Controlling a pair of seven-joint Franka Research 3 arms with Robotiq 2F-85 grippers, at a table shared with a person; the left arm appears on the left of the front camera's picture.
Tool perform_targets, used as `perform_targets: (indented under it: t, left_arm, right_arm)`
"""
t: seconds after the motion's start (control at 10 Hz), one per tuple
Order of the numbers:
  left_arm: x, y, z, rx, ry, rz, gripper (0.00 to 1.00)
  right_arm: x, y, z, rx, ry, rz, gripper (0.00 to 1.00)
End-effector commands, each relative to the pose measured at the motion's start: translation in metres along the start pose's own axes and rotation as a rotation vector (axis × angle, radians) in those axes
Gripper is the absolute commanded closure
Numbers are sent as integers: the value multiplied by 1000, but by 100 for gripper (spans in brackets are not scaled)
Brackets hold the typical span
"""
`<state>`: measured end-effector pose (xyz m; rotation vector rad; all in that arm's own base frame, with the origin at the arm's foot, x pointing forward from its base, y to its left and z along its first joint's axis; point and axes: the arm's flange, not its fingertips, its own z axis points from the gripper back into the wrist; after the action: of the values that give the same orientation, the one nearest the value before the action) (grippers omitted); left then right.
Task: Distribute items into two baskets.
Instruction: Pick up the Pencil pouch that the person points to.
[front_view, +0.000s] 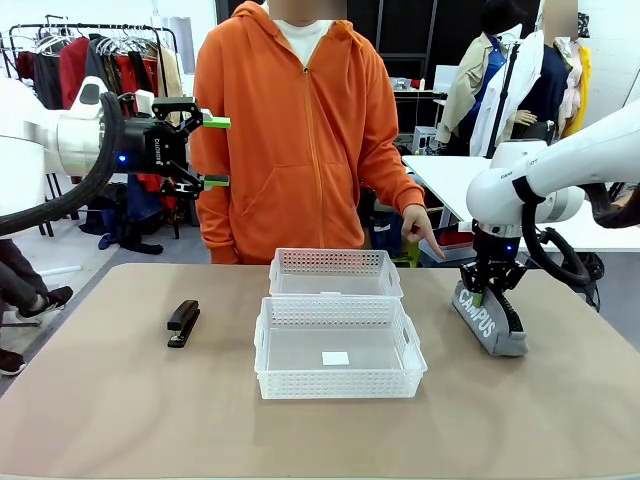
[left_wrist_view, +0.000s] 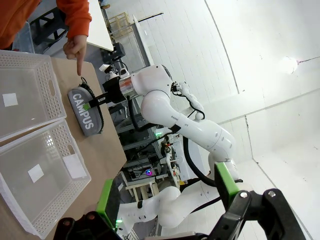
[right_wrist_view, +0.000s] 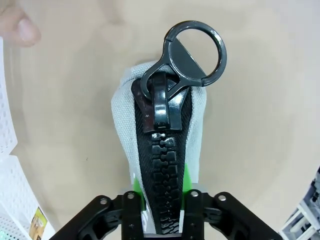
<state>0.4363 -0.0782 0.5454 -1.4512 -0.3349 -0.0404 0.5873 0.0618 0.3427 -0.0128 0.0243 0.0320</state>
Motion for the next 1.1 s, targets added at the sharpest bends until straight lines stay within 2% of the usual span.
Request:
perform_targets:
  t: [0.0,0.5,0.7,1.0]
  left_arm:
    - [0,-2,0,-6,1,-2,0]
    - [0,-2,0,-6,1,-2,0]
    - [0,-2,0,-6,1,-2,0]
    - [0,-2,0,-6,1,-2,0]
  right_arm:
    - [3,0,4,-9,-19,1,100]
    - [-1,-4,24,8,0,11,100]
    - [-12,2,56,21,-33,36,100]
    - [-29,14,130,82,-76,20,100]
